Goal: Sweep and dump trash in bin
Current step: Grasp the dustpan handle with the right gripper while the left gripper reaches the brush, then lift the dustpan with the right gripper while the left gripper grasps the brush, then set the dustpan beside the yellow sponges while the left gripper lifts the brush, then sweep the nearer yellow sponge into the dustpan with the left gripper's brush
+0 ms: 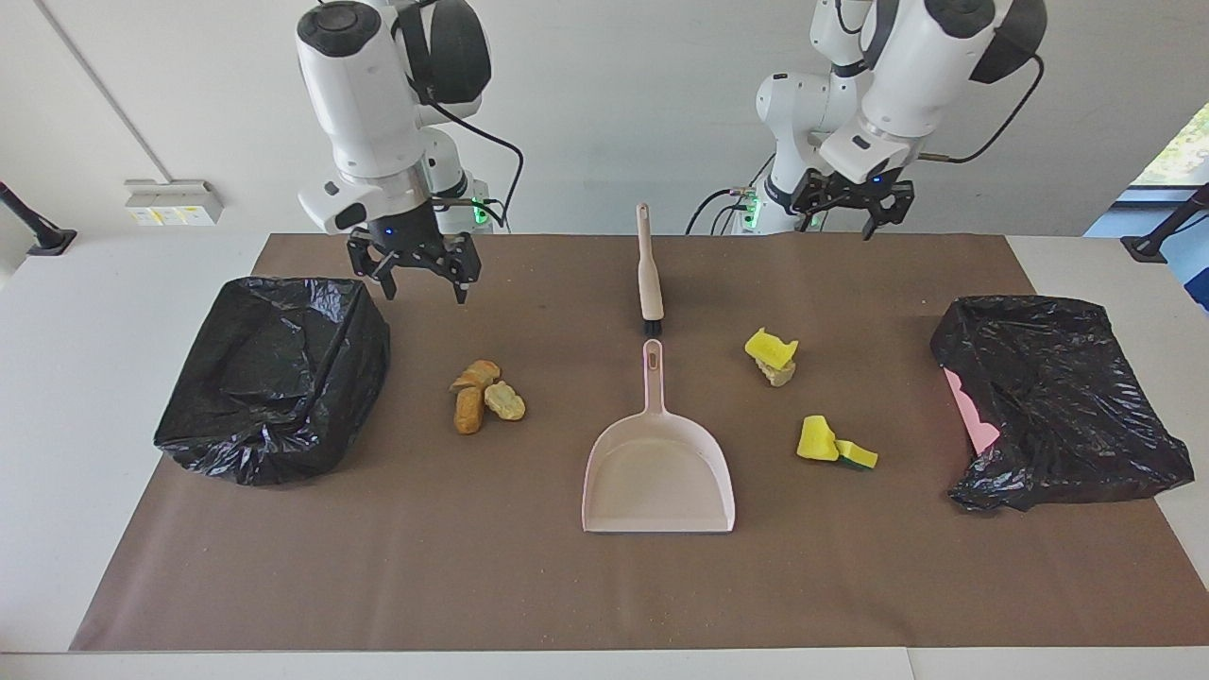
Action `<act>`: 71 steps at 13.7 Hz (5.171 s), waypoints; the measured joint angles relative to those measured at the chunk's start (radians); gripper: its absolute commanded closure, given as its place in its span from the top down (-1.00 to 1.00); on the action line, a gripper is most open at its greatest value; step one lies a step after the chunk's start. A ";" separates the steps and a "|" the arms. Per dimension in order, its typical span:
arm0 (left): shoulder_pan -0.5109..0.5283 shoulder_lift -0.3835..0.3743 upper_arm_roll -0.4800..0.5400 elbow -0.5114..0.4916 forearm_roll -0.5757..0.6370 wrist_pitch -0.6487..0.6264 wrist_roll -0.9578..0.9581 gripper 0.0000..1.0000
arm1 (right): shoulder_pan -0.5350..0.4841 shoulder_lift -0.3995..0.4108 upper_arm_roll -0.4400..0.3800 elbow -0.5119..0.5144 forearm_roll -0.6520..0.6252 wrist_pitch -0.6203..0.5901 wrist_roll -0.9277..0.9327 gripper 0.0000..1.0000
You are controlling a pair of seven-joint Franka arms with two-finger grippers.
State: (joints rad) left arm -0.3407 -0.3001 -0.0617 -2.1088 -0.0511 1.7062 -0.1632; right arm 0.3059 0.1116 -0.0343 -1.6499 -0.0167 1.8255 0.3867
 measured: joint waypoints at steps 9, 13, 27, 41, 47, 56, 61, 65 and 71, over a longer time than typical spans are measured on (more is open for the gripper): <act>-0.534 0.048 -0.004 -0.384 -0.067 0.438 -0.550 1.00 | 0.140 0.309 0.037 0.136 0.098 0.201 0.196 1.00; -0.613 0.088 -0.003 -0.389 -0.117 0.464 -0.615 0.95 | 0.216 0.439 0.057 0.274 0.103 0.220 0.270 1.00; -0.620 0.091 0.001 -0.414 -0.169 0.475 -0.616 -1.00 | 0.281 0.515 0.057 0.266 0.102 0.174 0.164 -1.00; -0.106 0.007 0.048 -0.227 0.012 0.116 -0.390 -1.00 | 0.091 0.284 0.050 0.127 0.100 0.050 -0.675 -1.00; 0.148 -0.023 0.049 -0.267 0.015 0.030 -0.342 -1.00 | 0.118 0.181 0.056 -0.045 0.038 0.008 -1.114 -1.00; 0.011 -0.014 0.019 -0.464 -0.085 0.283 -0.349 -1.00 | 0.280 0.159 0.060 -0.172 -0.084 0.042 -1.010 -1.00; -0.237 0.068 0.013 -0.454 -0.202 0.508 -0.358 -1.00 | 0.292 0.158 0.060 -0.208 -0.084 0.080 -0.982 -1.00; -0.332 0.083 0.010 -0.411 -0.206 0.517 -0.362 -1.00 | 0.292 0.158 0.060 -0.211 -0.084 0.081 -0.979 -1.00; -0.304 0.088 0.033 -0.302 -0.194 0.445 -0.341 -1.00 | 0.293 0.158 0.060 -0.213 -0.084 0.081 -0.976 -1.00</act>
State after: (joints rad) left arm -0.6450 -0.2120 -0.0290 -2.4108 -0.2453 2.1514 -0.5038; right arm 0.5985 0.2697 0.0255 -1.8627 -0.1009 1.9066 -0.5895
